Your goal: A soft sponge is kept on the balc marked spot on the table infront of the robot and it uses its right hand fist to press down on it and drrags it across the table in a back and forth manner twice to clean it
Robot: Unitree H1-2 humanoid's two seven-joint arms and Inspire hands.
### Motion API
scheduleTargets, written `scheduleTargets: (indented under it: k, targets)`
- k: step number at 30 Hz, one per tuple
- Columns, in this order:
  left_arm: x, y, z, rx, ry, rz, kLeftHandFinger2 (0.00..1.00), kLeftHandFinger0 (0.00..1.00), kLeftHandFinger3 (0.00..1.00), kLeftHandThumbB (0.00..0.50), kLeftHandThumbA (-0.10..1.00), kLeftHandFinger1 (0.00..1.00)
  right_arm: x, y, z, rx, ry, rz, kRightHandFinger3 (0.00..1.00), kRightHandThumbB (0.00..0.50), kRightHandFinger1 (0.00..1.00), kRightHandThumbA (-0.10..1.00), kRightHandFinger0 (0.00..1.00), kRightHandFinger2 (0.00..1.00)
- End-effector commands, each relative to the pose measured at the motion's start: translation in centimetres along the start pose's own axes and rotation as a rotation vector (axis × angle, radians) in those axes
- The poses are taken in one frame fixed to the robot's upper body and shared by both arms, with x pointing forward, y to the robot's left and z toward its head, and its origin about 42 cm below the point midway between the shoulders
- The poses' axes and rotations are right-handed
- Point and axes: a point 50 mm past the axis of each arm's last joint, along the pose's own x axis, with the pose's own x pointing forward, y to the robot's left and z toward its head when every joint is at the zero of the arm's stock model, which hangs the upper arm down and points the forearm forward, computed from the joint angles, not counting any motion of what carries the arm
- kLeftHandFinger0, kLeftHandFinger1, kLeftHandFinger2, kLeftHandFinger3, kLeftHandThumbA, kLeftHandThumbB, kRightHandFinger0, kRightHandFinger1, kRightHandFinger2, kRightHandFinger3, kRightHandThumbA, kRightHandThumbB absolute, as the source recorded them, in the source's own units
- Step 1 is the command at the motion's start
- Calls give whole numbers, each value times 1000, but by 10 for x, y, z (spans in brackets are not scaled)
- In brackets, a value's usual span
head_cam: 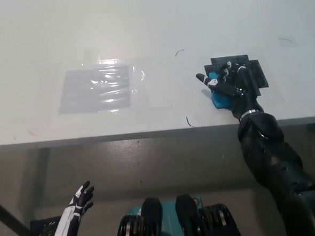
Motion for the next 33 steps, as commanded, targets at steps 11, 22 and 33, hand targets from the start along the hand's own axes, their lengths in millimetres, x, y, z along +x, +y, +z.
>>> scheduleTargets:
  k: [11,22,33]
  targets:
    - [-1,6,5,23,-42,-8,1000,1000,1000,309,1000,1000,-125,30,286,-95,-944,406,1000,386,1000,1000,1000,1000]
    - [2,7,6,17,-42,-14,1000,1000,1000,307,1000,1000,-269,26,266,-181,-1178,517,1000,439,1000,1000,1000,1000]
    - [5,10,9,25,-54,-25,1000,1000,1000,331,1000,1000,-350,13,163,-144,-1002,499,1000,351,1000,1000,1000,1000]
